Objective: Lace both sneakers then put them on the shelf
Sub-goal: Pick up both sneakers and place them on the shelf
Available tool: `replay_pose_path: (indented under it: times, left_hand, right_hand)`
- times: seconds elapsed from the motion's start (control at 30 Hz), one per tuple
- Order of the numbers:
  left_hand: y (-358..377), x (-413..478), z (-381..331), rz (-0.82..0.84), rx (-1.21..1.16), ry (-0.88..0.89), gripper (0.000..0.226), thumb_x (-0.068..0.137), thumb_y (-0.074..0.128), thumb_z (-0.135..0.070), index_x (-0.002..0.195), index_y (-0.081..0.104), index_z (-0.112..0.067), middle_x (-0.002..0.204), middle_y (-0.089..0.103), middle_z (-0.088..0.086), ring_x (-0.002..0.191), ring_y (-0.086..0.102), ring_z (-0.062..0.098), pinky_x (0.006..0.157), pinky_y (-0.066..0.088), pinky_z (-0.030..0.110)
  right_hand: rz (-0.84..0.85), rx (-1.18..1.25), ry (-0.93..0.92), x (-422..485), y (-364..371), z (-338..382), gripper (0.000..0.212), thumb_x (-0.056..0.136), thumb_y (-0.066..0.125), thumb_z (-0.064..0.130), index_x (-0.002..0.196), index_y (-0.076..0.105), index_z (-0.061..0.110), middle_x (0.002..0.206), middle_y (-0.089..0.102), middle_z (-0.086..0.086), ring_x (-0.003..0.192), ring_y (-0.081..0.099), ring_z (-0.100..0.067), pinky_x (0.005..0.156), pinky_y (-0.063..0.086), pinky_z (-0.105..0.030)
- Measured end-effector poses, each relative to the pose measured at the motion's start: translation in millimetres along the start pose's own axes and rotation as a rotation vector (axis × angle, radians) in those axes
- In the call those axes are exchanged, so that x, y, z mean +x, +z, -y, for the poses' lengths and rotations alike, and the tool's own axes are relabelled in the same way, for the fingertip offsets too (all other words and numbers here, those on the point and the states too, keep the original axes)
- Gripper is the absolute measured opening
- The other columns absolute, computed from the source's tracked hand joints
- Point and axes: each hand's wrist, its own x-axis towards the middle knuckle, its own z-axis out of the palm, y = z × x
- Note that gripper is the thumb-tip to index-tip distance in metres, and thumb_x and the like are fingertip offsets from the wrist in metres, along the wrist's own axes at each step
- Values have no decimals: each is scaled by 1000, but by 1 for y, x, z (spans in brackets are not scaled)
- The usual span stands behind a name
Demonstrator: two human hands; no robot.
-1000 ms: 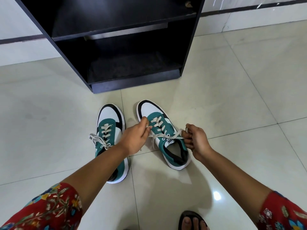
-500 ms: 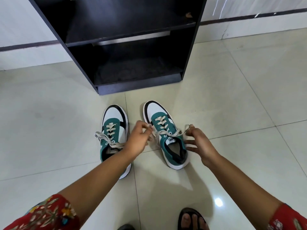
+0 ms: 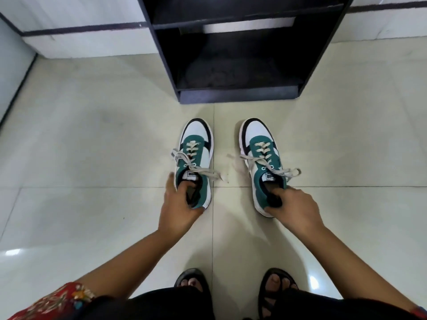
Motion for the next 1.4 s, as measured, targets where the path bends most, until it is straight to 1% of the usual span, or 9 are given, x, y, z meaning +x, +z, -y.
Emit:
replay_pose_path:
  times: [0.07, 0.13, 0.2, 0.27, 0.5, 0.67, 1.03, 1.27, 1.4]
  left_hand:
    - [-4, 1, 2, 24, -15, 62, 39, 66, 76, -24, 103, 61, -22, 134, 43, -4, 98, 61, 23, 73, 46, 26]
    - [-5, 2, 3, 16, -26, 101, 22, 67, 76, -24, 78, 59, -32, 117, 52, -10, 71, 59, 6, 58, 38, 13]
    - [-5, 2, 3, -17, -15, 113, 40, 66, 77, -23, 59, 40, -35, 108, 55, -10, 62, 53, 3, 49, 33, 11]
    - [-9, 4, -7, -20, -1, 122, 47, 67, 77, -21, 56, 33, -35, 114, 58, -7, 58, 50, 7, 47, 30, 12]
    - [-77, -7, -93, -20, 29, 199, 43, 71, 74, -27, 66, 31, -30, 140, 46, -12, 64, 54, 21, 51, 45, 30]
    - [-161, -35, -172, -30, 84, 214, 33, 72, 74, -28, 68, 46, -12, 143, 44, -9, 64, 53, 19, 48, 45, 33]
    - [-333, -26, -312, -160, 145, 265, 24, 74, 73, -30, 80, 56, -14, 145, 44, -7, 64, 53, 16, 49, 49, 28]
    - [-386, 74, -359, -228, 21, 265, 37, 70, 75, -20, 69, 38, -18, 119, 58, 1, 62, 44, 21, 46, 31, 22]
    - [-396, 124, -367, -169, -12, 129, 33, 68, 77, -22, 70, 45, -14, 99, 60, 1, 67, 48, 23, 50, 28, 20]
  right_hand:
    - [-52, -31, -23, 4, 1, 6, 36, 77, 62, 41, 112, 60, 32, 98, 68, -9, 91, 62, -33, 61, 36, -29]
    - [-105, -25, -58, 6, 3, 10, 33, 78, 60, 44, 109, 60, 33, 91, 70, -8, 87, 63, -34, 59, 37, -29]
    - [-136, 20, -70, 7, 0, 12, 35, 79, 60, 45, 112, 59, 35, 91, 71, -9, 88, 64, -35, 59, 38, -30]
    - [-138, 30, -70, 9, -10, 15, 35, 79, 61, 44, 114, 60, 36, 93, 71, -9, 88, 64, -35, 59, 37, -30]
    - [-190, 63, -49, -31, -101, 51, 30, 79, 64, 40, 85, 64, 10, 90, 68, -11, 76, 63, -39, 55, 33, -30]
    - [-262, 26, -84, -86, -209, 84, 27, 72, 72, 35, 72, 63, 10, 80, 68, -9, 59, 62, -36, 49, 32, -26]
    - [-377, -12, -163, -104, -409, 159, 27, 68, 78, 32, 70, 58, 14, 74, 67, -7, 51, 61, -30, 40, 41, -25]
    - [-430, 67, -233, -5, -477, 209, 23, 76, 71, 27, 82, 56, 11, 82, 61, -13, 65, 61, -37, 50, 35, -29]
    - [-373, 60, -252, 41, -485, 223, 23, 84, 63, 27, 95, 56, 9, 95, 59, -16, 80, 62, -39, 57, 35, -32]
